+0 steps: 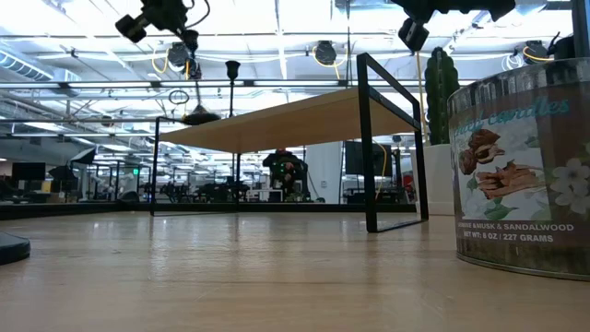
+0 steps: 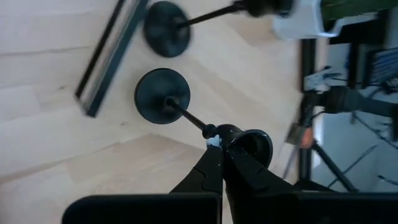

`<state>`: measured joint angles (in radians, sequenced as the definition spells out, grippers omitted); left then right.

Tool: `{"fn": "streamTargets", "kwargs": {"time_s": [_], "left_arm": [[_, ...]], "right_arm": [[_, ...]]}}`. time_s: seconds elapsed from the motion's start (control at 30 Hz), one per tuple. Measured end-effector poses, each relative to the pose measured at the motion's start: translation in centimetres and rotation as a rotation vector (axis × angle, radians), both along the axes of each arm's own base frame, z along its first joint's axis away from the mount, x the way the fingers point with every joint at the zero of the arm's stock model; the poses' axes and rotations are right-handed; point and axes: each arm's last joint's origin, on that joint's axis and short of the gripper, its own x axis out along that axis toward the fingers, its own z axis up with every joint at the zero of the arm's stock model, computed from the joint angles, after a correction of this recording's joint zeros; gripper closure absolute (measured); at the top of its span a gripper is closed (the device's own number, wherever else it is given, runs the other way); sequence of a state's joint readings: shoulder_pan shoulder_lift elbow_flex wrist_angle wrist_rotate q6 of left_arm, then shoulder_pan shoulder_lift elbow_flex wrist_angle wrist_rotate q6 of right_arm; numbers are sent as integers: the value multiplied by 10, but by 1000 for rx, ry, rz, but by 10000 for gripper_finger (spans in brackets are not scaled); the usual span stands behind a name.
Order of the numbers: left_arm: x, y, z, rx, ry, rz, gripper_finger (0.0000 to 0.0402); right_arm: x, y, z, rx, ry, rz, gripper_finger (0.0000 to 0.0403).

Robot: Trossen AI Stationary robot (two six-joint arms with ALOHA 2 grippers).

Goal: Pick & Place candle stick holders
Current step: Put the top black candle holder on the shelf

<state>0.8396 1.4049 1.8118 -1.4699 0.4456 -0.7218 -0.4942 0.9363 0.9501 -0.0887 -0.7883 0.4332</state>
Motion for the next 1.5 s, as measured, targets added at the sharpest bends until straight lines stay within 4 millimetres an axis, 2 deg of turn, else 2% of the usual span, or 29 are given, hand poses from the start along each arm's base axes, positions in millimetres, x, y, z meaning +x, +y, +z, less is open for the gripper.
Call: {"fn": "streamTargets", "kwargs": {"time_s": [0.17, 0.5, 1.5], "left_arm": [[-2, 7, -6, -28, 41, 0, 401], [-5, 17, -6, -6, 22, 35, 401], [-7, 17, -7, -15, 39, 47, 392]], "right_arm": [[0, 0, 0, 0, -1, 1, 319], [0, 0, 0, -4, -2, 0, 319], [0, 0, 0, -2, -2, -2, 319]]}}
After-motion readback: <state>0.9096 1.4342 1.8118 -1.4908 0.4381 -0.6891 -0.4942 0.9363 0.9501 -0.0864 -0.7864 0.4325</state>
